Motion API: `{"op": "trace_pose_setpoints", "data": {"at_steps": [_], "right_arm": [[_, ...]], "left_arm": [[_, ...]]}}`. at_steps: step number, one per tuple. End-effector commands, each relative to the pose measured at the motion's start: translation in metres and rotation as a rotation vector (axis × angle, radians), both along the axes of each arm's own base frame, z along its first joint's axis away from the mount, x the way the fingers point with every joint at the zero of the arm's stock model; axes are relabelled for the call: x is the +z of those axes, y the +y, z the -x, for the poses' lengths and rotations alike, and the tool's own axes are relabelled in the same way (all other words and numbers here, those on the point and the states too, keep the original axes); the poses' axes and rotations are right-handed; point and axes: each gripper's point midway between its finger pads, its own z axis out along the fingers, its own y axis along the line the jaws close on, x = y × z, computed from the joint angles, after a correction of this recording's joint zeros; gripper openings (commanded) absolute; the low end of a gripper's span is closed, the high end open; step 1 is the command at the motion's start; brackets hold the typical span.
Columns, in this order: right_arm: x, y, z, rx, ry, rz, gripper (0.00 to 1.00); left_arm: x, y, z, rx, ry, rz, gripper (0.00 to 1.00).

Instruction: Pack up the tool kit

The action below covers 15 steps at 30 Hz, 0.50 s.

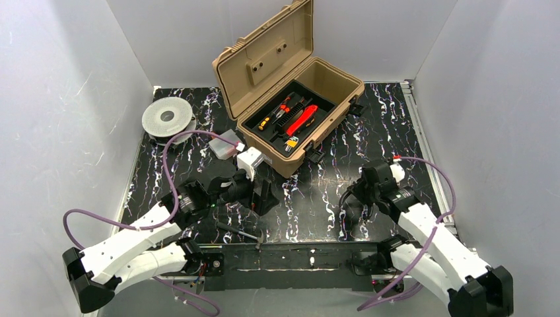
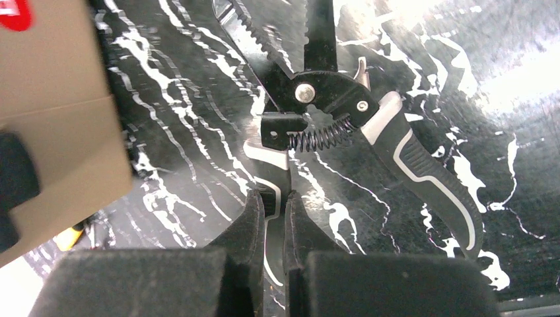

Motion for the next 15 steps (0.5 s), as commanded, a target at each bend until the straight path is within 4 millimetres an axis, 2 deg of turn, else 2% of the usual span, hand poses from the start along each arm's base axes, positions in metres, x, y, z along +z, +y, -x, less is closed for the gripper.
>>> {"op": "trace_pose_setpoints", "data": {"at_steps": [1,6,11,15], "right_arm": [[0.051,0.0,-0.023,0.081,-0.218,0.031,0.01],[0.11,0.005,-0.039,0.198,-0.425,0.08,0.01],[0.18,0.017,-0.059,0.334,-0.627,0.158,0.01],[0.227,0.047,-0.073,0.515,-0.709,0.159,0.01]], "left_arm": [[0.027,-0.009,-0.002,-0.003,-0.022,0.075,0.99],[0.026,-0.009,-0.004,0.003,-0.019,0.053,0.99],[0.041,0.018,-0.02,0.088,-0.141,-0.036,1.0],[0.05,0.048,-0.033,0.145,-0.252,-0.174,0.99]]}}
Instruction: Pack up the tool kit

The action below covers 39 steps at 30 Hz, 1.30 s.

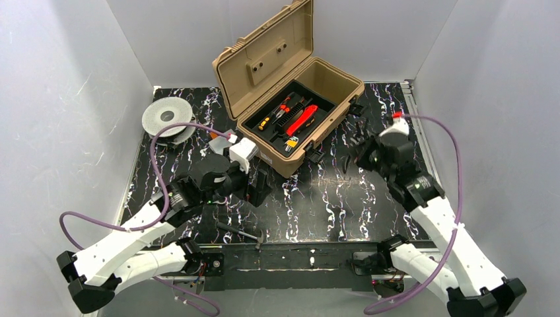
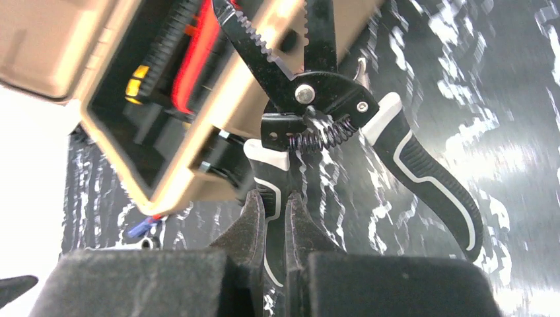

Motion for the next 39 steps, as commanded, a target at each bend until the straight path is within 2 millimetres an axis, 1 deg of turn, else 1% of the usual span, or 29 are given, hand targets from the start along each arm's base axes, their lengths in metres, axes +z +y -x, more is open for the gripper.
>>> {"op": "trace_pose_setpoints", "data": {"at_steps": [1,3,4,9,10,12,14,19,20,21,23,25,29,32,34,36,39], "right_arm": [[0.093,0.035,-0.03,0.213,-0.24,0.028,0.01],[0.114,0.047,-0.041,0.256,-0.256,0.015,0.01],[0.121,0.054,-0.046,0.287,-0.263,0.004,0.01],[0.149,0.085,-0.073,0.475,-0.267,-0.074,0.01],[0.147,0.087,-0.082,0.496,-0.245,-0.08,0.01],[0.15,0.09,-0.099,0.528,-0.219,-0.098,0.01],[0.152,0.089,-0.119,0.541,-0.216,-0.108,0.01],[0.143,0.084,-0.171,0.59,-0.172,-0.2,0.01],[0.14,0.084,-0.181,0.605,-0.16,-0.227,0.01],[0.131,0.083,-0.195,0.611,-0.137,-0.249,0.01],[0.124,0.082,-0.213,0.628,-0.117,-0.288,0.01],[0.122,0.077,-0.231,0.627,-0.108,-0.309,0.01],[0.103,0.066,-0.265,0.581,-0.062,-0.338,0.01],[0.086,0.053,-0.29,0.501,-0.029,-0.368,0.01],[0.073,0.045,-0.304,0.437,0.001,-0.381,0.01],[0.06,0.041,-0.313,0.404,0.024,-0.379,0.01],[0.041,0.041,-0.319,0.379,0.057,-0.367,0.01]], "left_arm": [[0.022,0.041,-0.018,0.09,-0.165,-0.16,1.0],[0.023,0.05,-0.021,0.108,-0.195,-0.202,1.0],[0.023,0.053,-0.022,0.113,-0.207,-0.215,1.0],[0.014,0.064,-0.027,0.156,-0.242,-0.25,1.0],[0.011,0.064,-0.028,0.159,-0.241,-0.256,1.0],[0.004,0.065,-0.03,0.167,-0.239,-0.268,0.99],[-0.001,0.066,-0.032,0.174,-0.246,-0.279,1.0],[-0.003,0.072,-0.034,0.172,-0.292,-0.296,1.0],[-0.003,0.073,-0.034,0.175,-0.303,-0.293,0.99],[-0.003,0.074,-0.034,0.178,-0.314,-0.288,1.0],[-0.002,0.075,-0.033,0.175,-0.331,-0.273,1.0],[0.0,0.076,-0.032,0.176,-0.337,-0.262,1.0],[0.001,0.079,-0.033,0.19,-0.347,-0.267,1.0],[0.001,0.082,-0.034,0.2,-0.351,-0.28,1.0],[0.001,0.084,-0.034,0.206,-0.355,-0.285,1.0],[0.002,0.087,-0.036,0.226,-0.36,-0.291,1.0],[0.004,0.091,-0.037,0.259,-0.356,-0.286,1.0]]}}
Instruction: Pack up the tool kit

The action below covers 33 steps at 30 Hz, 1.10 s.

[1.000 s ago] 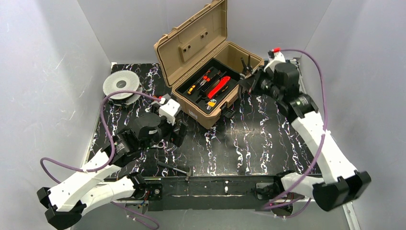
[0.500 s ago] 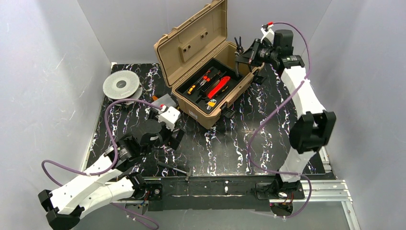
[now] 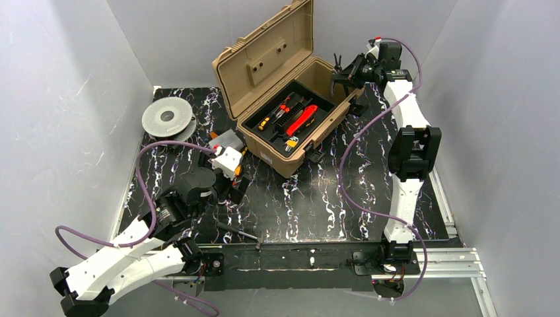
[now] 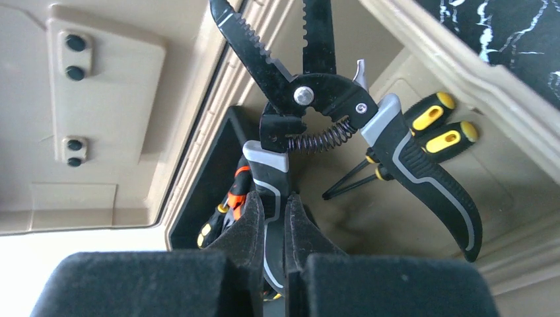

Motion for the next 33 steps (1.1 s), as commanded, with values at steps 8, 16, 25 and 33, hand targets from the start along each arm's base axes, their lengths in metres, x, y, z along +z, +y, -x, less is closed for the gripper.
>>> {"op": "trace_pose_setpoints", "data": {"at_steps": [8,16,25,33], "right_arm": [[-0.021,-0.006,-0.006,-0.089,-0.036,0.235,0.4],[0.012,-0.015,0.018,-0.134,-0.125,0.366,0.81],[0.045,0.001,0.088,-0.093,-0.214,0.412,0.78],[0.03,0.042,0.182,0.021,-0.294,0.451,0.77]], "left_arm": [[0.005,0.009,-0.004,0.057,-0.028,0.008,1.0],[0.003,0.008,-0.004,0.064,-0.014,0.013,1.0],[0.004,0.033,-0.005,0.332,0.078,0.101,1.0],[-0.02,0.051,0.01,0.544,0.252,0.151,1.0]]}}
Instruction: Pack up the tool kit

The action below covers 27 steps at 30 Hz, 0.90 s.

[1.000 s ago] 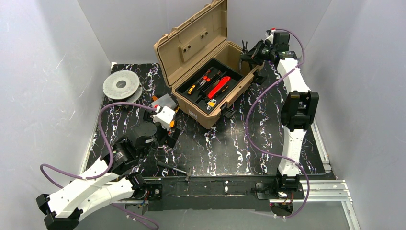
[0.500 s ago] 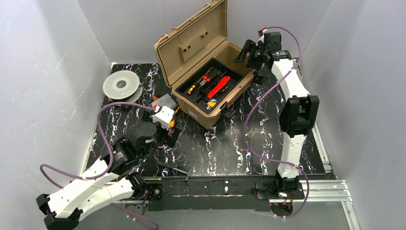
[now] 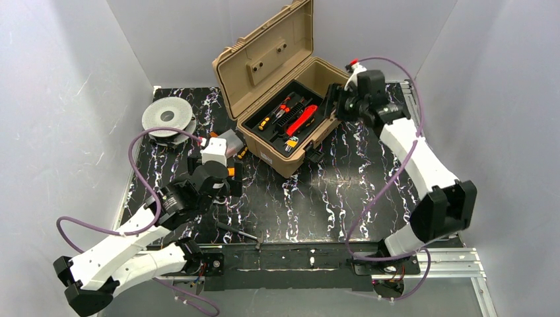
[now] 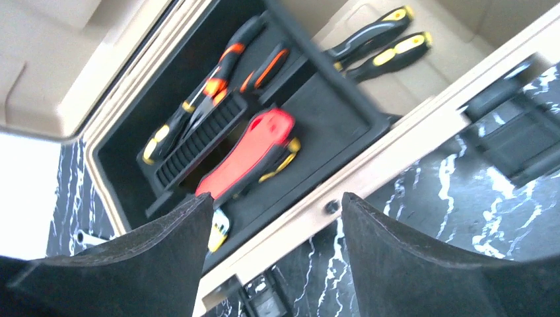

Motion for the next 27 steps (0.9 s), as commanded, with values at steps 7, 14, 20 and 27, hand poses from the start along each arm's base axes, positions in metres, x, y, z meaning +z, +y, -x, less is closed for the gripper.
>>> {"op": "trace_pose_setpoints", "data": {"at_steps": [7,14,20,27], "right_arm": [[-0.006,0.069,0.122,0.311,-0.139,0.073,0.75],[-0.027,0.123,0.214,0.556,-0.142,0.091,0.72],[-0.073,0.162,0.255,0.672,-0.104,0.239,0.7],[-0.11,0.199,0.28,0.802,-0.125,0.413,0.65]], "left_arm": [[-0.027,0.036,0.014,0.325,0.176,0.199,1.0],[-0.041,0.051,0.004,0.453,0.298,0.336,0.99],[-0.026,0.065,-0.009,0.482,0.318,0.382,1.0],[0.005,0.084,-0.009,0.495,0.231,0.32,1.0]]}}
